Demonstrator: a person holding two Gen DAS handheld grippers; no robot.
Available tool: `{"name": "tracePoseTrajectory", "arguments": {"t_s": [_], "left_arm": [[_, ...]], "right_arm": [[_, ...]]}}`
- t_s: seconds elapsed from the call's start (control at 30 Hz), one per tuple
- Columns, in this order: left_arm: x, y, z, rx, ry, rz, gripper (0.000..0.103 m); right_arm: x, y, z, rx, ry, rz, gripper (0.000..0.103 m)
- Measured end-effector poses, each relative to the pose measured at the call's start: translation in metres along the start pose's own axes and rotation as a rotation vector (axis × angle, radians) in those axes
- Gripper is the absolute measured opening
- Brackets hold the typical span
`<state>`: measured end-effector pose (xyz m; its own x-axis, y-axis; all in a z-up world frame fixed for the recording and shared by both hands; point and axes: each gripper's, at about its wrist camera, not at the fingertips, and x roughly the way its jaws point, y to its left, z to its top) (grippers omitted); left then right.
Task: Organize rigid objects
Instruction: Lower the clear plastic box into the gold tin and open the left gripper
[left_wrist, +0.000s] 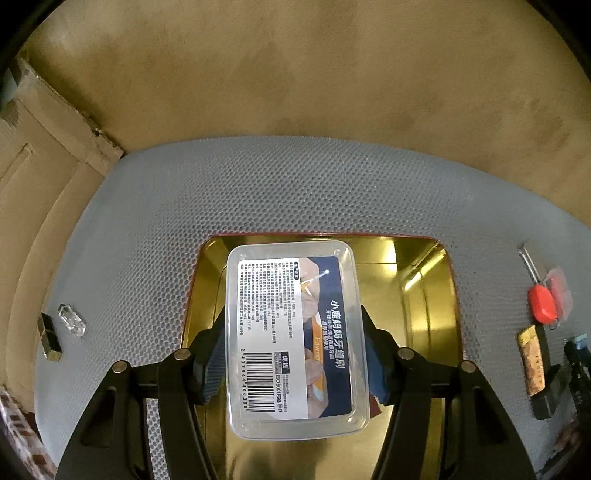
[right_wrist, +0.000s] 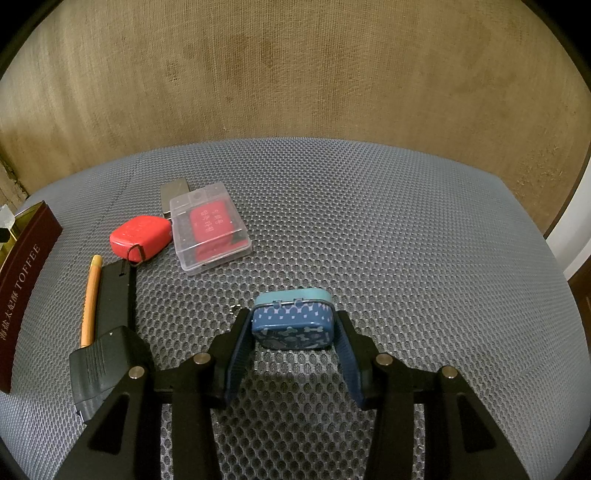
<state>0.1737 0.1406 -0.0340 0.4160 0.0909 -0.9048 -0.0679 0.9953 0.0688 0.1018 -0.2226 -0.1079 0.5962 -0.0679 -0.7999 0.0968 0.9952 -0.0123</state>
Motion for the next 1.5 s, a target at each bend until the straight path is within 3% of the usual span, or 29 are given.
{"name": "tracePoseTrajectory", "arguments": {"t_s": [0.33, 0.77, 0.9, 1.2, 1.37, 1.5], "left_arm": [[0.011, 0.006, -0.005, -0.013, 0.016, 0.010, 0.058], [0.024, 0.015, -0.006, -0.016, 0.043, -0.040, 0.063], [0.019, 0.019, -0.004, -0.022, 0.015, -0.051, 0.072], [-0.005, 0.018, -0.012, -0.003, -0.043, -0.030, 0.073], [-0.029, 0.013, -0.032, 0.057, -0.115, 0.033, 0.074], [-0.046, 0.015, -0.050, 0.060, -0.159, 0.037, 0.076]], "right_arm": [[0.000, -0.002, 0.000, 0.000, 0.000, -0.001, 0.046], [0.000, -0.002, 0.000, -0.001, 0.000, -0.002, 0.046], [0.000, -0.002, 0.000, -0.003, 0.000, -0.003, 0.046], [0.000, 0.000, 0.000, -0.004, 0.000, -0.004, 0.046], [0.000, 0.000, -0.001, -0.005, 0.000, -0.004, 0.046], [0.001, -0.002, 0.000, -0.005, -0.002, -0.005, 0.045]]}}
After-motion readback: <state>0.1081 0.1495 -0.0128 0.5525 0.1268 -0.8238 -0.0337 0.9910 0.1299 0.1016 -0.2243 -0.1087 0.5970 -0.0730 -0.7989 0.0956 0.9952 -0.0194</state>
